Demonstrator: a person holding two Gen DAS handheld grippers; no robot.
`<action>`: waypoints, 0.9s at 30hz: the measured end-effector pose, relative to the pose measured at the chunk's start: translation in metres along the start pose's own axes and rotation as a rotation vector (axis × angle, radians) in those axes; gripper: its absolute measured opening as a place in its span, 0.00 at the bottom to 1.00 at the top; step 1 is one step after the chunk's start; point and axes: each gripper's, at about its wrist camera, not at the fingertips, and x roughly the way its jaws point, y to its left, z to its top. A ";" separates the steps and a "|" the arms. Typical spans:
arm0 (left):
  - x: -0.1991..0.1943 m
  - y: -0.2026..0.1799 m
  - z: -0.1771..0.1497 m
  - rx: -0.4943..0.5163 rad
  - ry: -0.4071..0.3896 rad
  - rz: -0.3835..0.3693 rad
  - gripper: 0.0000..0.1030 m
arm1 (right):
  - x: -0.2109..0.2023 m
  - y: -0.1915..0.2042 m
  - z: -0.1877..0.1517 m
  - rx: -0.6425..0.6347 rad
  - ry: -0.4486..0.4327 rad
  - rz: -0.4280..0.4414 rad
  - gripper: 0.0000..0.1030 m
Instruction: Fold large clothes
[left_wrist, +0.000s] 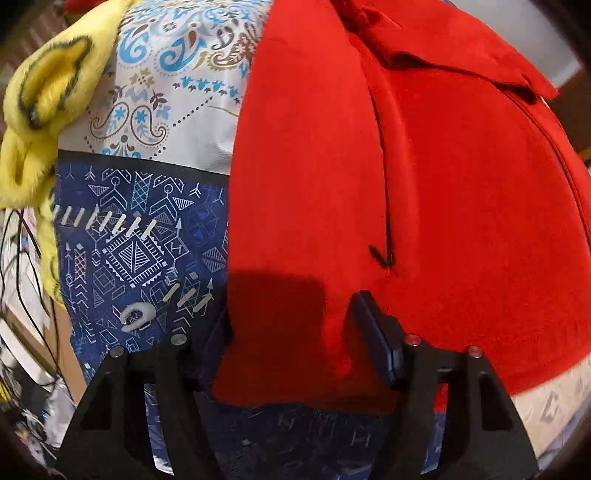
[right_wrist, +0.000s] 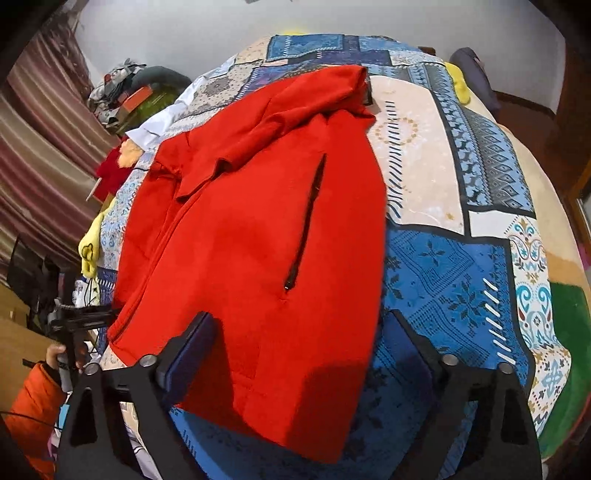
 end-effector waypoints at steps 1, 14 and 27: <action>0.000 -0.001 0.000 -0.010 -0.002 -0.004 0.56 | 0.000 0.001 0.001 -0.004 -0.002 0.008 0.74; -0.043 -0.061 0.012 0.144 -0.112 -0.005 0.04 | 0.014 0.010 0.029 0.045 0.039 0.179 0.08; -0.145 -0.087 0.113 0.109 -0.392 -0.133 0.04 | 0.013 0.035 0.126 -0.014 -0.070 0.249 0.07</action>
